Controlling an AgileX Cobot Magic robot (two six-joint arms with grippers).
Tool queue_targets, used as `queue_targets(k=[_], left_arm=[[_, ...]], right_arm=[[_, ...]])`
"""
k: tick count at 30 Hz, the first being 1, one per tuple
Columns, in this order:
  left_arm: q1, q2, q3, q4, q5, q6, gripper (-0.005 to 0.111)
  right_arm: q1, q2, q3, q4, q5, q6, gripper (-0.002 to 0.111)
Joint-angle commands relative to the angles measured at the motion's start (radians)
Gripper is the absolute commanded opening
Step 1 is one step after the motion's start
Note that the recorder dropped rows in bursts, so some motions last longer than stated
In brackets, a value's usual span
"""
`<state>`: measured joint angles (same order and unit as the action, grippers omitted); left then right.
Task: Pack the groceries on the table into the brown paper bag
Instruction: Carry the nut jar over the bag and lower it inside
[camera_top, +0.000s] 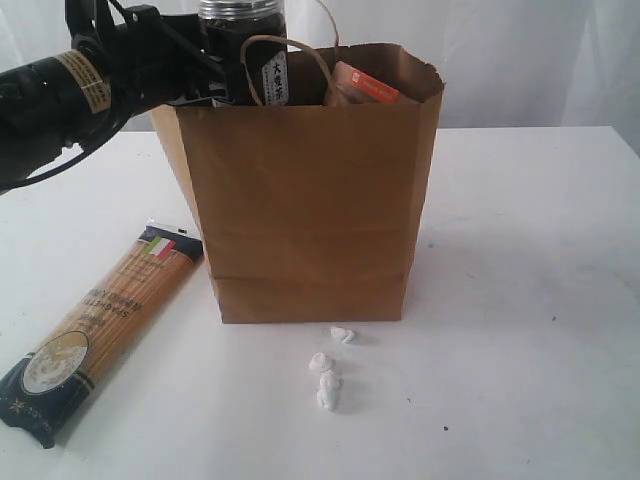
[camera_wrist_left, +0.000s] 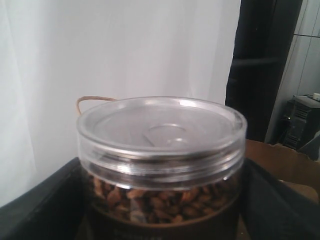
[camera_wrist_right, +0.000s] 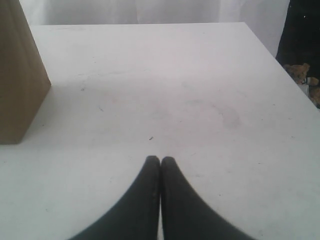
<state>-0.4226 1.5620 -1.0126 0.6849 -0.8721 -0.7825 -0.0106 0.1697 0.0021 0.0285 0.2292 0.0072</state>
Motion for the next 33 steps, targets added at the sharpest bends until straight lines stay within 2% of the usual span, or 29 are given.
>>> queue_targets(k=[1,10,12,17,21,33], left_arm=[[0.001,-0.014,-0.014,-0.004,-0.05,-0.004,0.052],[0.001,-0.014,-0.014,-0.003,-0.05,-0.004,0.053],[0.001,-0.014,-0.014,0.011,-0.046,-0.004,0.056],[0.001,-0.014,-0.014,0.043,-0.042,-0.004,0.089],[0.001,-0.014,-0.014,0.043,-0.04,-0.004,0.106],[0.001,-0.028,-0.014,0.05,-0.04,-0.006,0.105]], right_arm=[[0.001,-0.004,-0.002,0.006,-0.007,0.0,0.0],[0.001,-0.004,-0.002,0.006,-0.007,0.0,0.0],[0.001,-0.004,-0.002,0.006,-0.007,0.0,0.0],[0.001,-0.004,-0.002,0.006,-0.007,0.0,0.0],[0.001,-0.004,-0.002,0.006,-0.007,0.0,0.0],[0.001,-0.004,-0.002,0.006,-0.007,0.0,0.0]])
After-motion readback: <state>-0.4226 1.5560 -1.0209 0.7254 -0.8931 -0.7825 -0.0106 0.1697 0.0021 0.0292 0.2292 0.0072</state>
